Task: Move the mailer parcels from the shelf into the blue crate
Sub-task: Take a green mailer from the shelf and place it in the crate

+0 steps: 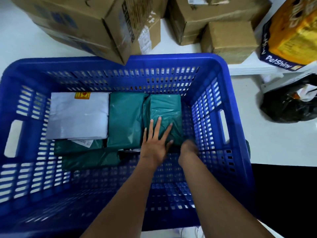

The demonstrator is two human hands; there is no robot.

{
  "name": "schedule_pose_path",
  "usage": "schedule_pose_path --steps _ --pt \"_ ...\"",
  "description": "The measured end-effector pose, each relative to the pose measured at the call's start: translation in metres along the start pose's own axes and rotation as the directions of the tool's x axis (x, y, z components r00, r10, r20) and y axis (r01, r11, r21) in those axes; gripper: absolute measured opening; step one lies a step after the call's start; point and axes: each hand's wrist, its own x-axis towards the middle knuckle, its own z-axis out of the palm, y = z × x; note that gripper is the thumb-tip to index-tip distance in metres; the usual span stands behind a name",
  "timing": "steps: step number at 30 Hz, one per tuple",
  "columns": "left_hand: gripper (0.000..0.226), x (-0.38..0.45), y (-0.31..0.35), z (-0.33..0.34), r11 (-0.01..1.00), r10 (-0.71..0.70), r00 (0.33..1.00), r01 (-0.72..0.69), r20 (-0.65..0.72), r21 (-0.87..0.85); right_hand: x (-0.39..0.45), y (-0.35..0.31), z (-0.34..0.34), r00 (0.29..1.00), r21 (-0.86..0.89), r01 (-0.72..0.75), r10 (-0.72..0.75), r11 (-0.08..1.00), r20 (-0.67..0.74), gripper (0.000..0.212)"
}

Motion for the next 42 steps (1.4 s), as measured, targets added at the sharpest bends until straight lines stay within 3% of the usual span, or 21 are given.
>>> schedule_pose_path --steps 3,6,10,14,18,21,25,30,33,36,42 --pt "0.073 0.002 -0.007 0.009 1.000 0.009 0.998 -0.009 0.056 0.000 -0.003 0.000 0.004 0.998 0.112 -0.019 0.012 0.993 0.064 0.068" --pt "0.096 0.006 -0.010 0.012 0.999 0.029 0.998 -0.028 0.058 -0.016 -0.008 -0.012 0.023 0.992 -0.106 0.092 -0.082 0.990 0.093 0.081" --pt "0.116 0.005 -0.006 0.012 0.998 0.016 1.000 -0.016 0.012 -0.057 0.000 -0.003 0.028 0.923 -0.372 0.345 -0.384 0.862 -0.036 0.073" --pt "0.120 0.003 -0.001 0.006 0.998 0.022 0.999 -0.019 0.037 -0.059 0.009 0.001 0.019 0.904 -0.319 0.410 -0.426 0.855 0.021 0.064" --pt "0.113 0.002 0.004 0.007 1.000 0.021 0.999 -0.021 0.038 -0.010 0.007 -0.014 0.011 0.958 -0.097 0.267 -0.253 0.959 0.134 0.069" --pt "0.110 0.002 0.003 0.009 0.999 0.005 1.000 -0.005 0.003 0.047 0.005 -0.024 0.008 0.959 -0.034 0.148 -0.135 0.988 0.250 0.070" --pt "0.113 0.006 0.003 0.016 0.992 -0.005 1.000 0.004 0.012 0.127 0.012 -0.026 0.006 0.951 -0.090 0.144 -0.113 0.985 0.287 0.067" --pt "0.117 0.010 0.004 -0.001 0.995 -0.051 0.977 0.033 0.206 0.089 0.006 -0.031 0.002 0.953 -0.137 0.089 -0.045 0.987 0.299 0.076" --pt "0.101 0.009 0.011 -0.036 0.995 -0.076 0.957 0.055 0.280 0.082 -0.015 -0.037 -0.002 0.982 -0.256 0.130 -0.089 0.958 0.167 0.083" --pt "0.076 -0.006 0.025 -0.074 0.998 -0.060 0.982 0.059 0.179 0.009 -0.048 -0.041 -0.019 0.982 -0.324 0.186 -0.167 0.928 0.085 0.079" --pt "0.065 -0.041 0.023 -0.177 0.962 -0.258 0.914 0.273 0.313 -0.002 -0.127 -0.070 -0.072 0.950 -0.359 0.310 -0.267 0.880 0.164 0.063"
